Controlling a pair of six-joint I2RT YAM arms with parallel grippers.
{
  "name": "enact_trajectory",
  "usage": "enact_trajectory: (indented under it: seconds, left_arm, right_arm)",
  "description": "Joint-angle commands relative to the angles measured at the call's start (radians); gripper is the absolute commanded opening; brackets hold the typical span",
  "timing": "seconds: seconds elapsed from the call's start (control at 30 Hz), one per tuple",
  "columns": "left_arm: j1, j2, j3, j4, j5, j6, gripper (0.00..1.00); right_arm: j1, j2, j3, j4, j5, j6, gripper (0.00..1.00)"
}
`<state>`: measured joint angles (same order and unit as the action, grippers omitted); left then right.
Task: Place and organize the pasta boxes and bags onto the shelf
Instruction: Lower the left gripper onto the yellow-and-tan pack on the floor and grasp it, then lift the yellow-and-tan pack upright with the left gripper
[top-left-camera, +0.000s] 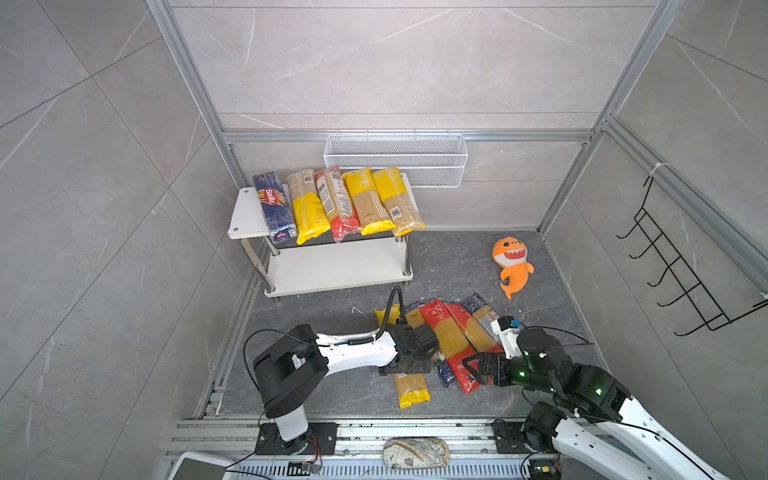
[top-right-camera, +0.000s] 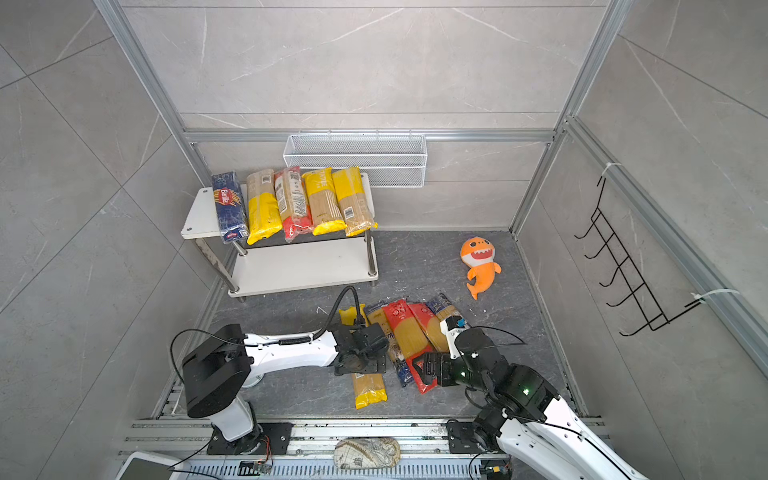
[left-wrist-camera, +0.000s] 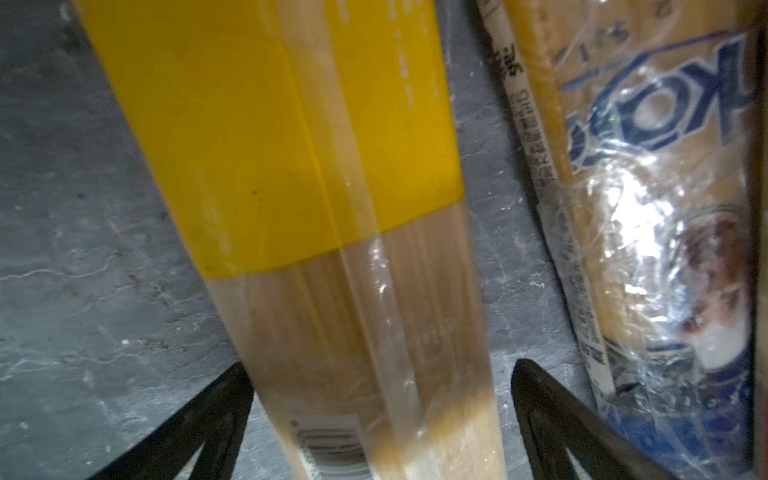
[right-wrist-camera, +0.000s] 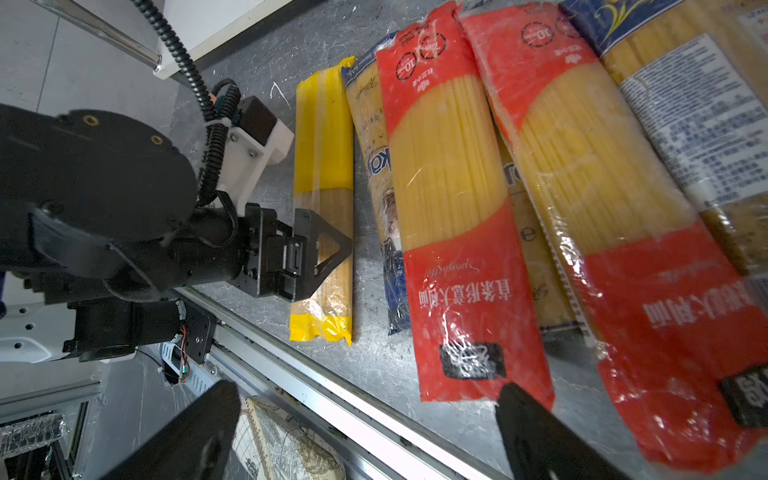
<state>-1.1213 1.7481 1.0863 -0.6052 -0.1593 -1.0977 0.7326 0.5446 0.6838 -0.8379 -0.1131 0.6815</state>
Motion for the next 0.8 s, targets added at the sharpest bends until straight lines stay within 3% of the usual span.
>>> enact_trajectory:
  seconds: [0.0, 0.3, 0.4, 0.63, 0.77]
  left_arm:
    - [-0.018, 0.057, 0.068, -0.076, -0.046, -0.039, 1.00]
    - [-0.026, 0.142, 0.066, -0.090, -0.005, -0.079, 0.99]
    - [-0.026, 0.133, 0.038, -0.080, 0.012, -0.092, 0.93]
    - [-0.029, 0.076, -0.040, -0.071, 0.020, -0.103, 0.33]
    - [-0.032, 0.008, -0.104, -0.071, 0.010, -0.116, 0.07]
  right_arm:
    - [0.006, -0.034, -0.010, -0.038, 0.021, 0.009, 1.00]
    - [0.006, -0.085, -0.005, -0.058, 0.027, 0.014, 1.00]
    - [0.006, -0.092, -0.003, -0.060, 0.026, 0.013, 1.00]
    - [0.006, -0.081, 0.003, -0.043, 0.025, 0.003, 1.00]
    - [0.007, -0.044, 0.018, -0.024, 0.020, -0.009, 1.00]
